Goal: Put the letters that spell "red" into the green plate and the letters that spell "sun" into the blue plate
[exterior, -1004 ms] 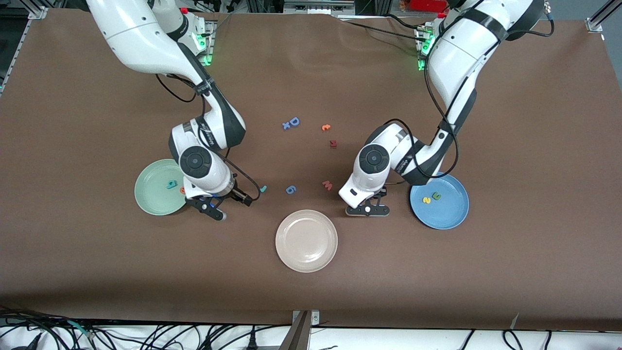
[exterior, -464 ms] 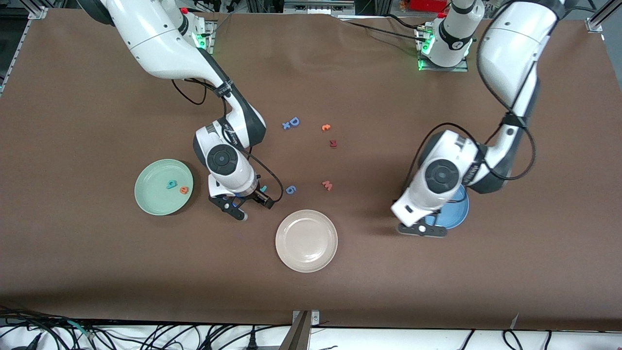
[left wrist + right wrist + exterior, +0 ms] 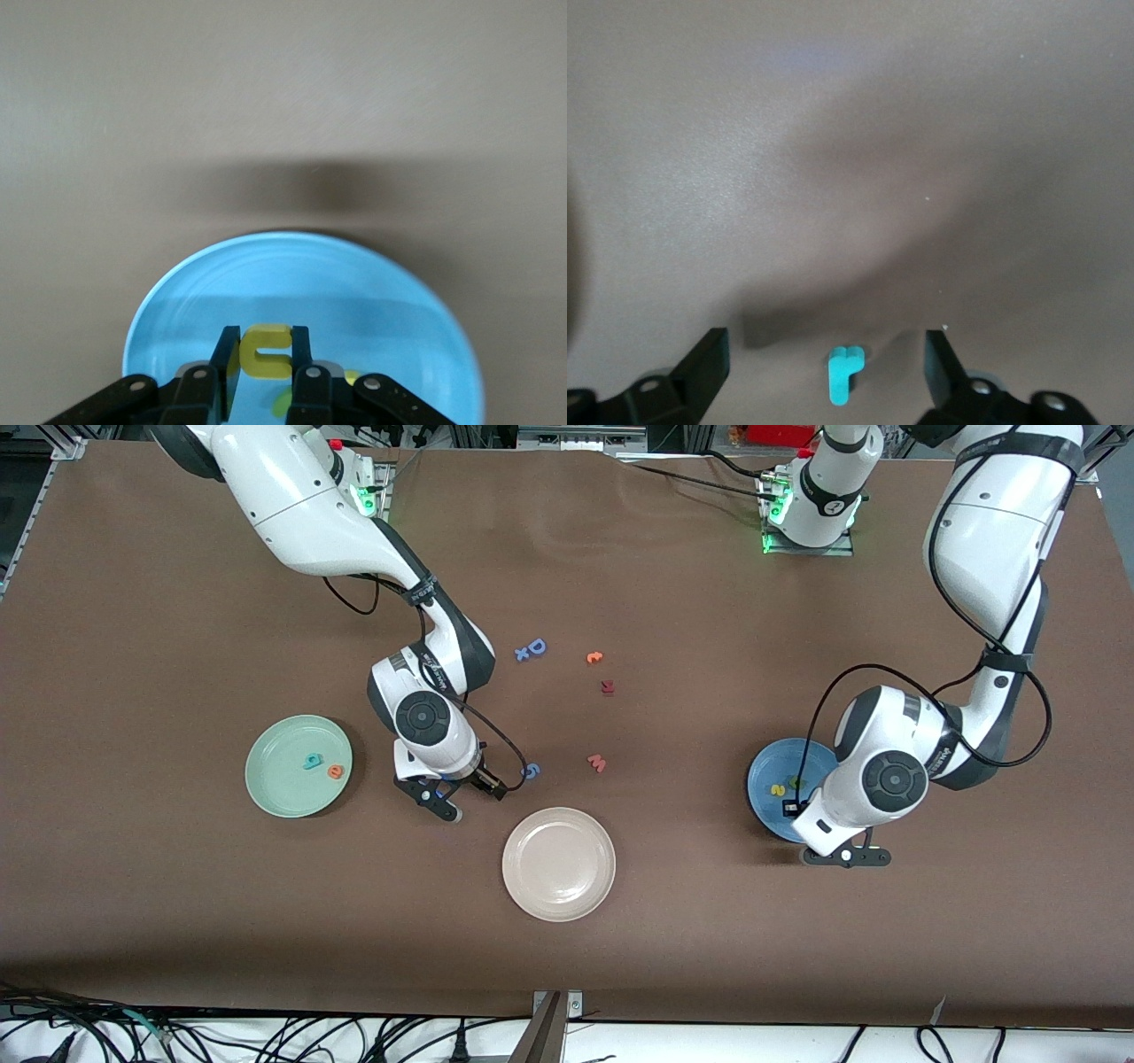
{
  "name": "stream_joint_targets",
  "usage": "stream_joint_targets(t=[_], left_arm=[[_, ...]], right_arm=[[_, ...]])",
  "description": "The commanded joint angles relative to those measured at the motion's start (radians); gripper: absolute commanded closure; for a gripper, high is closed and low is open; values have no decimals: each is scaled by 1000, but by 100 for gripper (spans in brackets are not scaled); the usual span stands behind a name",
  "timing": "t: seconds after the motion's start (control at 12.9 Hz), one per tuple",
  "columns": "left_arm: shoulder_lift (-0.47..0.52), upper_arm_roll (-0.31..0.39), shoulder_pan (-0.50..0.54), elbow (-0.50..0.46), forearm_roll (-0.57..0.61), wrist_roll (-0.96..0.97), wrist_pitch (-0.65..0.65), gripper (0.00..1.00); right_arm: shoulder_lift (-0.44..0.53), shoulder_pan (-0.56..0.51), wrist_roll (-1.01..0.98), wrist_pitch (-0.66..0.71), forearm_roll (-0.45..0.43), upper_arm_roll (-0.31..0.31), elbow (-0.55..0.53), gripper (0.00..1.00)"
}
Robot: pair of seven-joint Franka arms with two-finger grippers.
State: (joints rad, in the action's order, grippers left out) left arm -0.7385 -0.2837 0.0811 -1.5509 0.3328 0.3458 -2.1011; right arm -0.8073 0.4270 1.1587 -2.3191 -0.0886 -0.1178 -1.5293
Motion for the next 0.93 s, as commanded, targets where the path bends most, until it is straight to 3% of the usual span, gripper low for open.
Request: stream_joint_targets(t=[0.0, 0.08, 0.15, 0.23, 0.31, 0.39, 0.62, 0.85], left_arm=[[-1, -6, 6, -21, -18, -7, 0, 92], [1, -6, 9, -31, -21, -7, 0, 89], [-1, -6, 9, -31, -20, -7, 1, 75], [1, -5, 12, -31, -20, -7, 1, 28], [1, -6, 17, -31, -21, -8, 1, 0], [5, -6, 17, -29, -20, -7, 3, 0], [39, -8, 16, -17, -21, -7, 7, 0], [114, -12, 12, 14, -24, -13, 78, 0]], right_arm=[[-4, 7, 25, -19, 10, -2, -6, 15], [-4, 7, 33, -20, 10, -2, -8, 21], [-4, 7, 35, -20, 10, -3, -8, 25], [-4, 7, 35, -20, 10, -8, -11, 31], [-4, 9, 35, -20, 10, -10, -12, 36], [-4, 7, 35, -20, 10, -10, -14, 44], [0, 7, 36, -19, 15, -26, -20, 50], [3, 7, 30, -19, 13, -26, -25, 65]])
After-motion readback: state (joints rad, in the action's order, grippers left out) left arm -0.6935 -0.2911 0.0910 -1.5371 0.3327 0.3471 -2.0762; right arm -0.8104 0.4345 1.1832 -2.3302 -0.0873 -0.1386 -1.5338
